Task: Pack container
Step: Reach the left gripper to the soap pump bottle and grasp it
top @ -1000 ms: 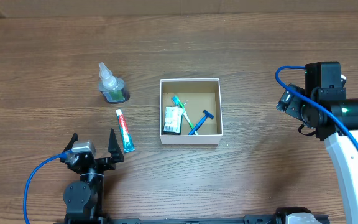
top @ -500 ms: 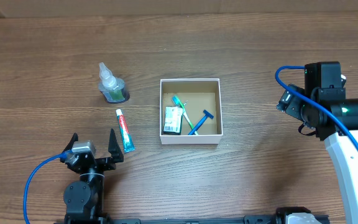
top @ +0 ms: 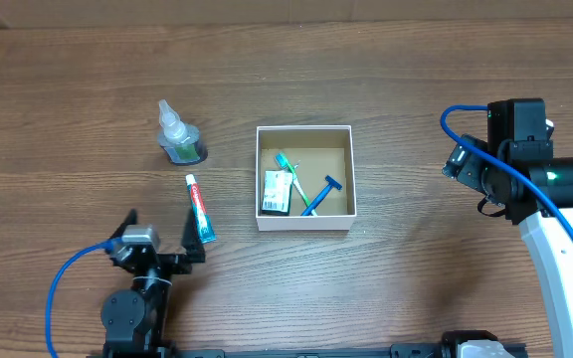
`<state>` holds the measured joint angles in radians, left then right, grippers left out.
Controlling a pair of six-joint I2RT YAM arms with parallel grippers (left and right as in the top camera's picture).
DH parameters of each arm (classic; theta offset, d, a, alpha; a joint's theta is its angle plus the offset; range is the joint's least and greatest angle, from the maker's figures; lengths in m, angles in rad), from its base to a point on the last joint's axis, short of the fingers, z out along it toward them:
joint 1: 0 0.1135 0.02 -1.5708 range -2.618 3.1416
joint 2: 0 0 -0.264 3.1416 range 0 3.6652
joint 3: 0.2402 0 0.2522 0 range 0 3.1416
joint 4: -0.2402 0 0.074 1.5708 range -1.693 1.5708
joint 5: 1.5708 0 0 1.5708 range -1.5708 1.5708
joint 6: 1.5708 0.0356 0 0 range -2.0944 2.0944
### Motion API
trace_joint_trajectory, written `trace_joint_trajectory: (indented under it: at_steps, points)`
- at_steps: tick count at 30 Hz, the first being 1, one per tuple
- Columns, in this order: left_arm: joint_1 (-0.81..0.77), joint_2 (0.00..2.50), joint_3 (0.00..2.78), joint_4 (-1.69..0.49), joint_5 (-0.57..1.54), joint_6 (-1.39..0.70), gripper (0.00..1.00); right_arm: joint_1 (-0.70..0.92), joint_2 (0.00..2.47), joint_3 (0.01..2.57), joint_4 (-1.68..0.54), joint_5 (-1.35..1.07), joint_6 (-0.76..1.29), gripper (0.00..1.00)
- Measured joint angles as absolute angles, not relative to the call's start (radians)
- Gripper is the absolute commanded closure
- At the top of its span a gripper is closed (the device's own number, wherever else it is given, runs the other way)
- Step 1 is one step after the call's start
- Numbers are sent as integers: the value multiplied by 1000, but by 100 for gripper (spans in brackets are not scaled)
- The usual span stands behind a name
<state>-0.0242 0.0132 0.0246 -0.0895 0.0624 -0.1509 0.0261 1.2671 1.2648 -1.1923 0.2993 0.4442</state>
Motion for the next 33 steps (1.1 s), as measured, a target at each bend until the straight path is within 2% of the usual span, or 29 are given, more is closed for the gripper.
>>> trace_joint_trajectory:
  at_steps: [4, 11, 15, 21, 23, 26, 33]
  points:
    - [-24, 13, 26, -98, 218, -170, 0, 26, 1267, 1265, -1193, 300, 444, 0]
    - [-24, 48, 173, -200, 285, -283, 0, 27, 1267, 1264, -1192, 300, 443, 0]
    - [-24, 225, 437, -308, 293, -292, 0, 26, 1267, 1264, -1192, 300, 444, 0]
    - [-24, 681, 913, -710, 297, -253, 0, 26, 1267, 1264, -1191, 300, 445, 0]
    - [-24, 796, 1032, -774, 297, -225, 0, 26, 1267, 1264, -1192, 299, 444, 0]
    - [-24, 919, 1132, -758, 297, -198, 0, 26, 1267, 1264, -1191, 300, 444, 0]
    - [-24, 1050, 1144, -746, 230, -115, 0, 26, 1267, 1264, -1191, 299, 444, 0]
